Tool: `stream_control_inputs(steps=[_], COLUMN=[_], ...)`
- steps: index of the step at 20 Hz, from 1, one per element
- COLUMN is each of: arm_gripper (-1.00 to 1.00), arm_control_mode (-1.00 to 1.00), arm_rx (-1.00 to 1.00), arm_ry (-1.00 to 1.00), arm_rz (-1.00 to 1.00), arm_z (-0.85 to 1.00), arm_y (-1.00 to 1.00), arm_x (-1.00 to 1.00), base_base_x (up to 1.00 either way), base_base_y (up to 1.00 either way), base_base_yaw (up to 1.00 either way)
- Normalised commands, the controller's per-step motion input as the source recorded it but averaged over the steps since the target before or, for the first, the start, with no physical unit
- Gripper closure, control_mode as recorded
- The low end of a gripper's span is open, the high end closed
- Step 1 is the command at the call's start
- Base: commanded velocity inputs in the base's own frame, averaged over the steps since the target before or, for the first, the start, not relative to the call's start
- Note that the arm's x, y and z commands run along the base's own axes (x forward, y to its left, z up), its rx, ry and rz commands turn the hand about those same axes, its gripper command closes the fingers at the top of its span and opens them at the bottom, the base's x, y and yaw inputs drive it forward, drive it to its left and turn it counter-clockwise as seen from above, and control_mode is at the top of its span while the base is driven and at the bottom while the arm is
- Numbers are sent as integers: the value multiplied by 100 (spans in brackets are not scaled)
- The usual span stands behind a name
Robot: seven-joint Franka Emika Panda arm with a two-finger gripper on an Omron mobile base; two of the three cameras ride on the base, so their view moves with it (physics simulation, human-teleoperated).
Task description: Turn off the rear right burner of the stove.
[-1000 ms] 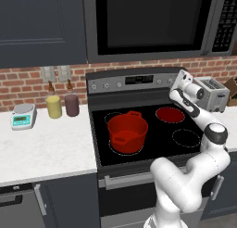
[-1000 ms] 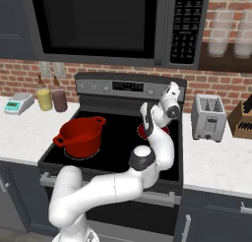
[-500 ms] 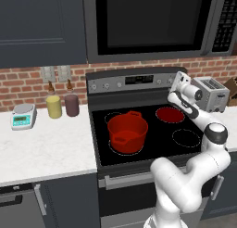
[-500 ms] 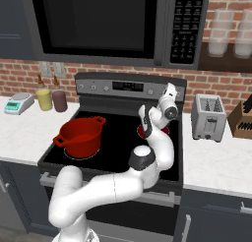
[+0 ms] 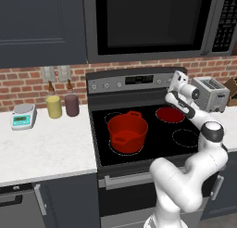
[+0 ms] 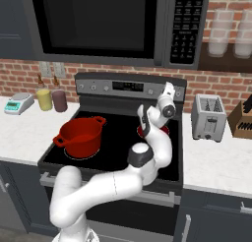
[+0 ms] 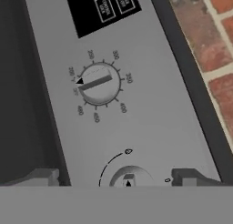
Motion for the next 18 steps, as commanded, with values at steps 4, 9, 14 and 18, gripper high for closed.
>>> stream_control_inputs(steps=[4, 9, 14, 18], arm_gripper=[-100, -100, -100, -100], arm_control_mode=[-100, -100, -100, -100], arm_rx=[0, 0, 0, -2], arm_ry=[0, -1, -2, 0], arm_rz=[0, 0, 0, 0], arm_z=[-2, 0, -2, -17], arm_y=[-11, -22, -14, -7], arm_x=[28, 8, 0, 0], base_base_x=[0, 0, 0, 0], base_base_y=[0, 0, 0, 0], base_base_yaw=[0, 0, 0, 0])
